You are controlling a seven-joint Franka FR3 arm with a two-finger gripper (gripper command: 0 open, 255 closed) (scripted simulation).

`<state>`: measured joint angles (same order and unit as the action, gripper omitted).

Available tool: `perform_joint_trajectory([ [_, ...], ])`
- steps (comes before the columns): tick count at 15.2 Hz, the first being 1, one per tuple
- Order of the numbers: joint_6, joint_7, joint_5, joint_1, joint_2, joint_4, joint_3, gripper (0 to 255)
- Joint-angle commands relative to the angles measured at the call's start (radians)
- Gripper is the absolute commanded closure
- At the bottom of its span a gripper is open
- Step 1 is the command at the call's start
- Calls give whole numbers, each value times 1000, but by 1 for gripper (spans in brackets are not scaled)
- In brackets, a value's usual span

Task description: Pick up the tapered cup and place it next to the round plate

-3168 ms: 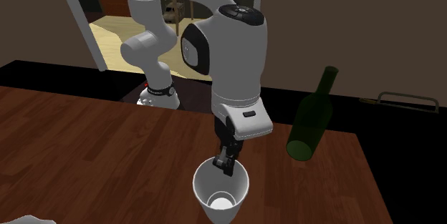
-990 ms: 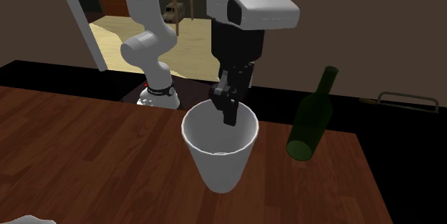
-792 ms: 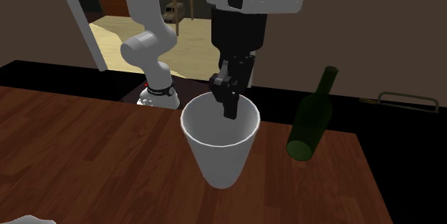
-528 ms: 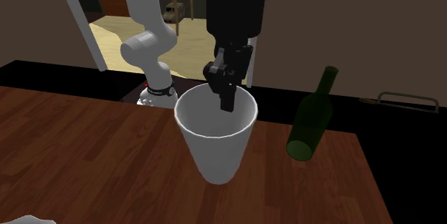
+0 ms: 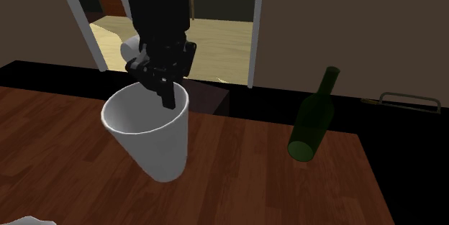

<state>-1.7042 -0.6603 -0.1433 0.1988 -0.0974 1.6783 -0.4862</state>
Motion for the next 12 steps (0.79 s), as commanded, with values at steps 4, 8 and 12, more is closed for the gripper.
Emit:
perform_joint_trajectory([
  [4,-18,-71,-48,40,-106,102,-39,255],
  [8,-21,-136,-81,76,-173,153,-77,255],
  [12,-21,-209,-111,112,-225,185,-120,255],
])
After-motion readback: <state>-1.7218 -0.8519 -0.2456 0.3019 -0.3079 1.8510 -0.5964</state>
